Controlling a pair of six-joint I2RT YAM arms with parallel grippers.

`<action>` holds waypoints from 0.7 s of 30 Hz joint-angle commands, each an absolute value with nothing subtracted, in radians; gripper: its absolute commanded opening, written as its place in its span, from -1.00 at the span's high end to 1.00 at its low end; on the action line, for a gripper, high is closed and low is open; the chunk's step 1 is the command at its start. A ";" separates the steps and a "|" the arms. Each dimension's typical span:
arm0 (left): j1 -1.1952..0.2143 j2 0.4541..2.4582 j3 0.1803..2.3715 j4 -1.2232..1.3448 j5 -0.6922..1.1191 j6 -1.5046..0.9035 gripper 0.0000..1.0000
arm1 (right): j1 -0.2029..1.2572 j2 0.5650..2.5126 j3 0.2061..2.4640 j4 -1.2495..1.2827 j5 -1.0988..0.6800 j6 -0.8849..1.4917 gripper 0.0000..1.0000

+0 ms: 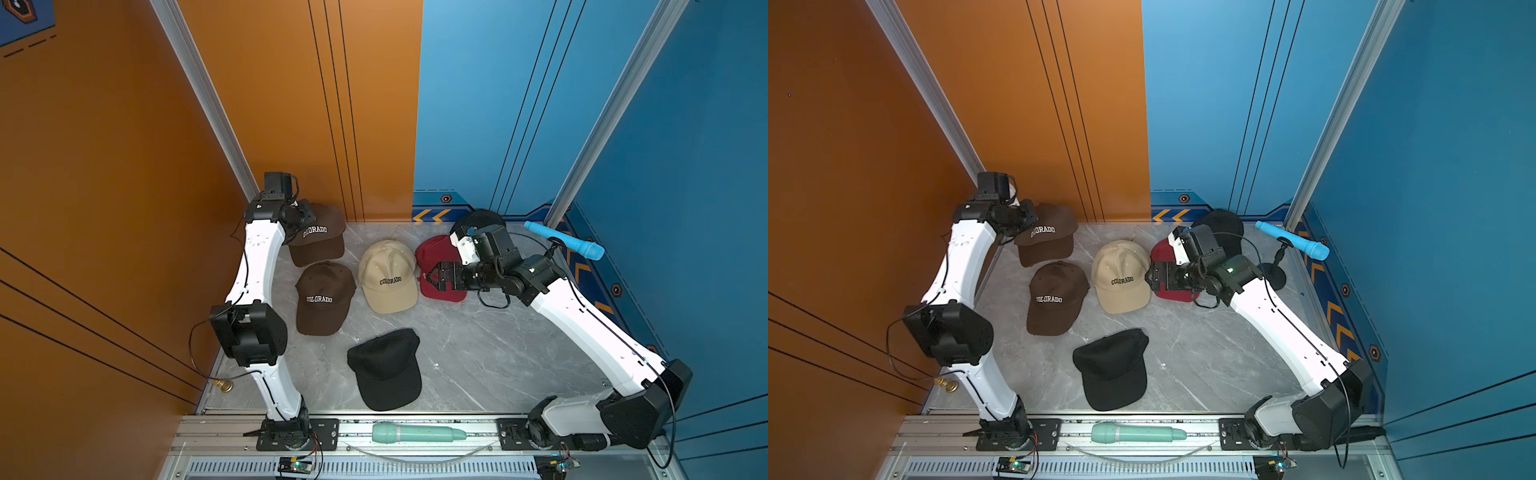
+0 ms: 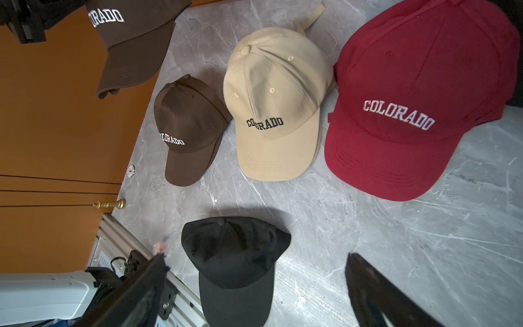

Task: Stack the baseball caps by color
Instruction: Place the baseball cap on the baseball cap.

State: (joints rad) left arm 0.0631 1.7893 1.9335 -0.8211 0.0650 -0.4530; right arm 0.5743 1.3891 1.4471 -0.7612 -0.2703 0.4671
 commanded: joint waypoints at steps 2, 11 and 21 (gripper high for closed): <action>0.060 1.658 1.764 -0.789 0.053 -0.397 1.00 | 0.576 1.372 1.447 -0.742 -0.323 0.426 -0.99; 0.061 1.428 1.414 -0.622 0.117 -0.387 1.00 | 0.575 1.378 1.466 -0.747 -0.379 0.408 -0.99; 0.066 1.345 1.176 -0.464 0.152 -0.348 1.00 | 0.574 1.358 1.487 -0.774 -0.392 0.402 -0.99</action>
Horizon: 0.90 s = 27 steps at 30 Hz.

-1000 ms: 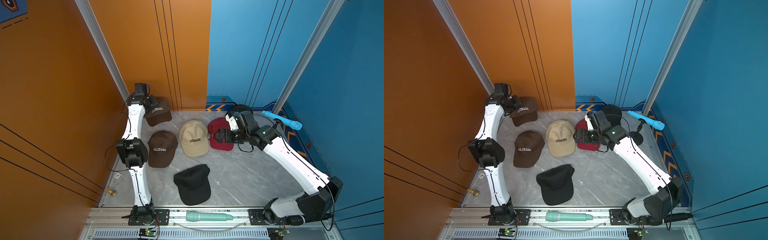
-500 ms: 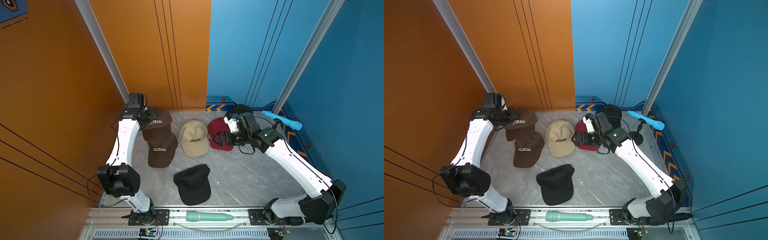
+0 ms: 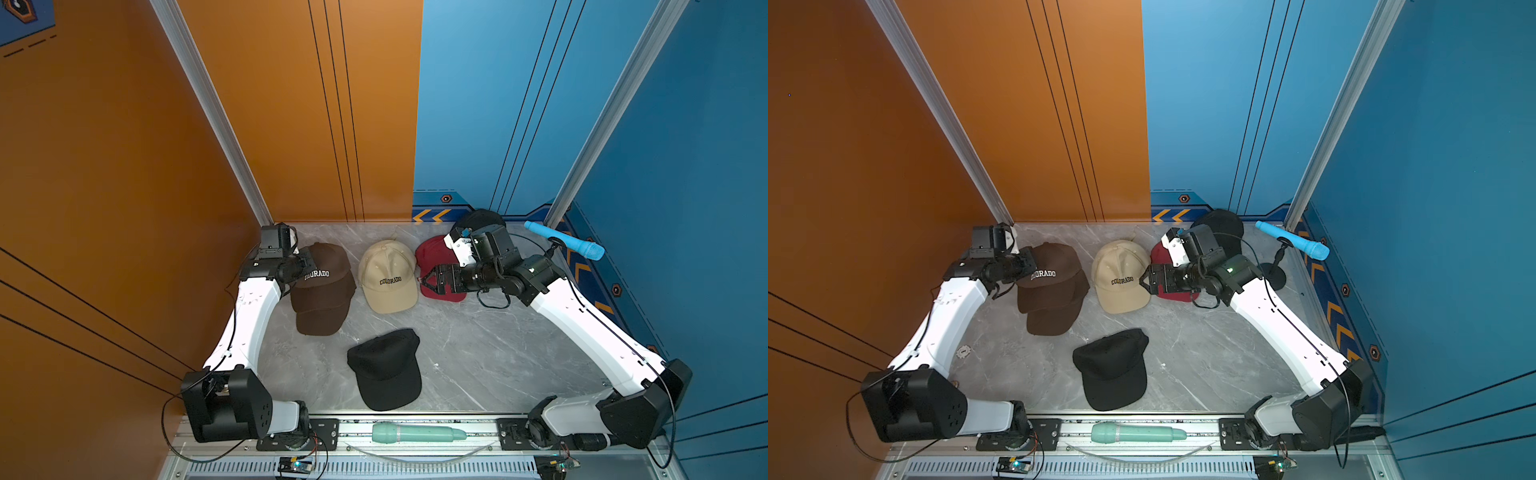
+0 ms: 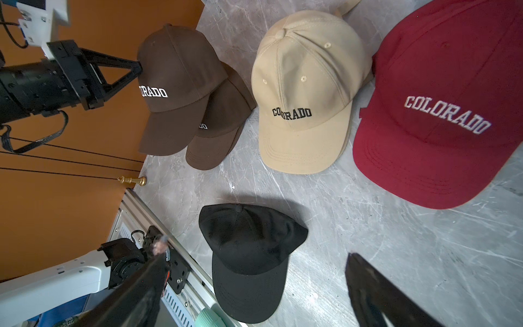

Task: Stack the baseball caps by color
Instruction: Place the baseball cap on the baseball cap.

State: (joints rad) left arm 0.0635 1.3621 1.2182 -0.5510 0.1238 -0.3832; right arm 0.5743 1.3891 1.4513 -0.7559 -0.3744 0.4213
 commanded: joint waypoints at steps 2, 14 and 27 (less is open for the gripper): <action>0.064 1.341 1.134 -0.424 0.160 -0.337 1.00 | 0.575 1.354 1.489 -0.780 -0.387 0.400 -1.00; 0.067 1.334 0.945 -0.273 0.193 -0.284 1.00 | 0.580 1.314 1.470 -0.793 -0.346 0.419 -0.99; 0.087 1.389 0.958 -0.361 0.084 -0.264 0.84 | 0.584 1.331 1.472 -0.768 -0.335 0.434 -1.00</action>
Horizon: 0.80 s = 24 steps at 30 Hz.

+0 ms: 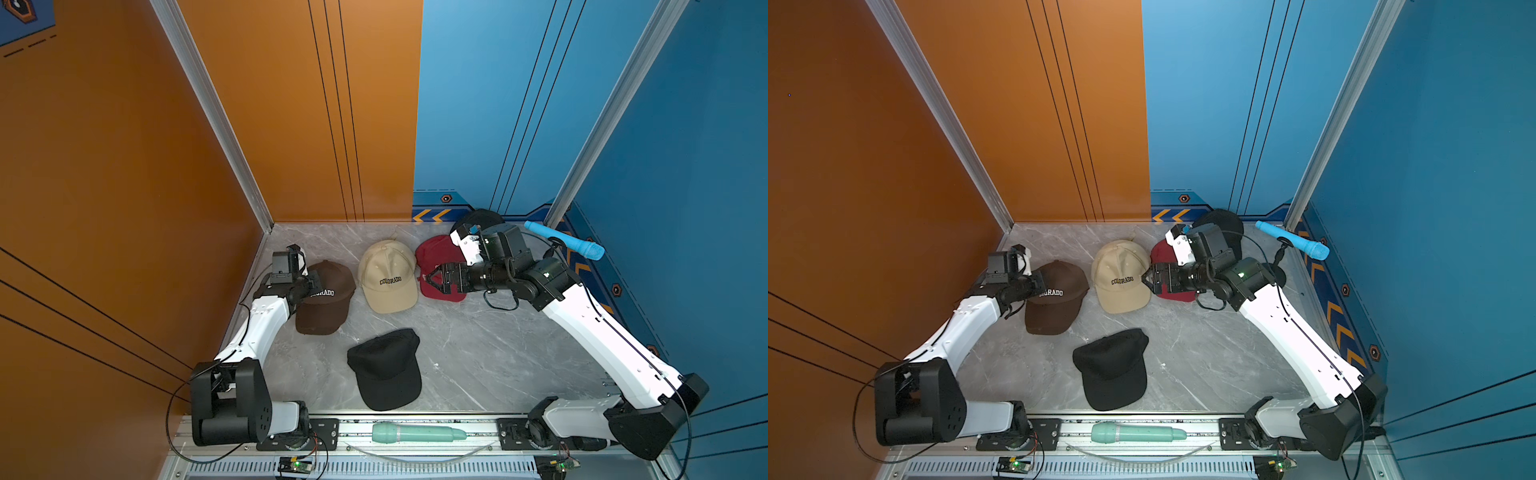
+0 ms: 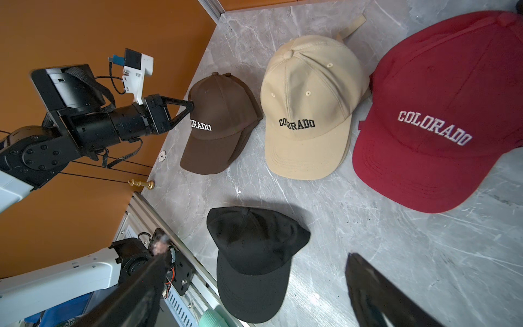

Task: Stack the baseball caps by color
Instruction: Place the baseball cap on the baseball cap.

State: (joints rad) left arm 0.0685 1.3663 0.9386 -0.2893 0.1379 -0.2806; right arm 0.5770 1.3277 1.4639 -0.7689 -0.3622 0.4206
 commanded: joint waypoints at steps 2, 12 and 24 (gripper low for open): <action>0.092 1.390 0.963 -0.373 0.085 -0.264 0.44 | 0.584 1.338 1.470 -0.762 -0.336 0.436 -0.99; 0.106 1.345 0.949 -0.412 0.095 -0.311 0.32 | 0.584 1.372 1.473 -0.742 -0.346 0.428 -0.99; 0.048 1.122 0.812 -0.528 -0.041 -0.417 0.56 | 0.559 1.443 1.502 -0.724 -0.430 0.409 -0.99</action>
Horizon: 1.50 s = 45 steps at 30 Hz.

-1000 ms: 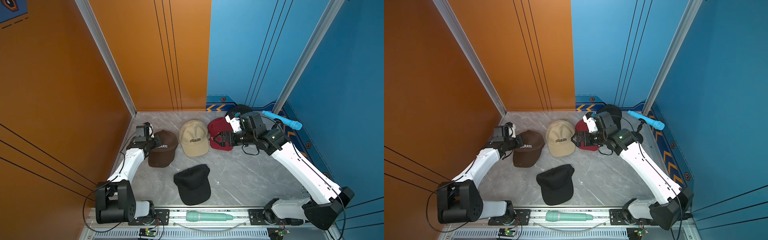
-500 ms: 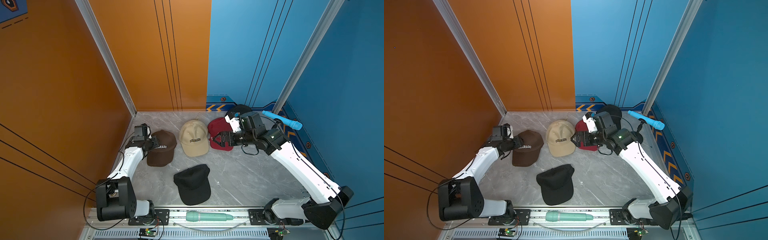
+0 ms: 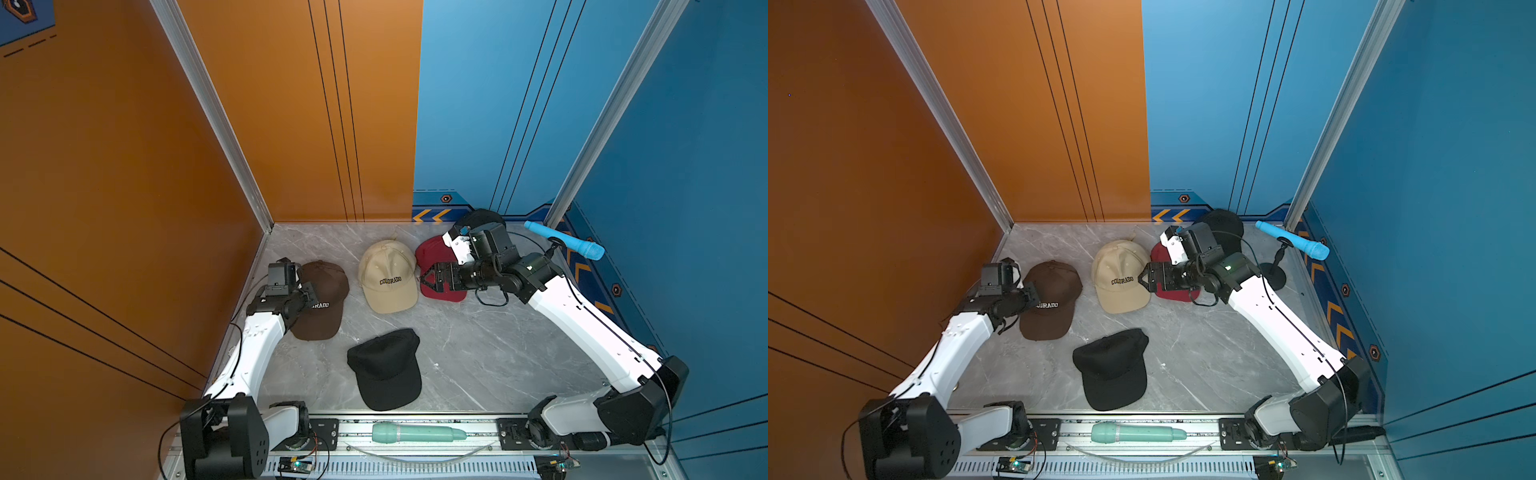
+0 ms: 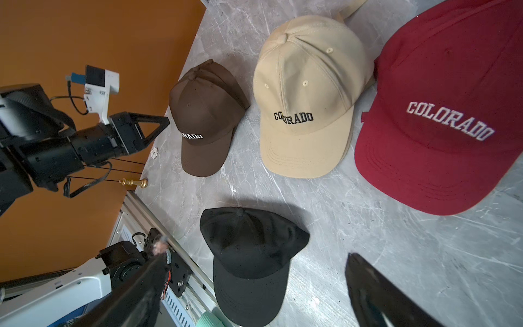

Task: Stack the baseball caps by color
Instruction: Place the baseball cap on the baseball cap, then pick up the baseball cap from the center of the board.

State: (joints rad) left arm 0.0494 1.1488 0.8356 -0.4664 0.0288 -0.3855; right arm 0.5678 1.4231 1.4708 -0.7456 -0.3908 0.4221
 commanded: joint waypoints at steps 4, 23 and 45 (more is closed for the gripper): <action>0.045 1.088 0.819 -0.540 -0.063 -0.436 0.36 | 0.558 1.469 1.515 -0.720 -0.459 0.400 -0.99; 0.003 1.076 0.990 -0.581 -0.034 -0.476 0.14 | 0.522 1.500 1.558 -0.709 -0.496 0.373 -0.99; -0.485 1.435 1.447 -0.574 -0.101 -0.486 -0.94 | 0.283 1.873 2.023 -0.945 -0.174 0.360 -1.00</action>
State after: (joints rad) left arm -0.4366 1.3945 1.3922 -0.5720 -0.0826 -0.5003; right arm 0.3126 1.8156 1.9633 -0.8822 -0.2459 0.3553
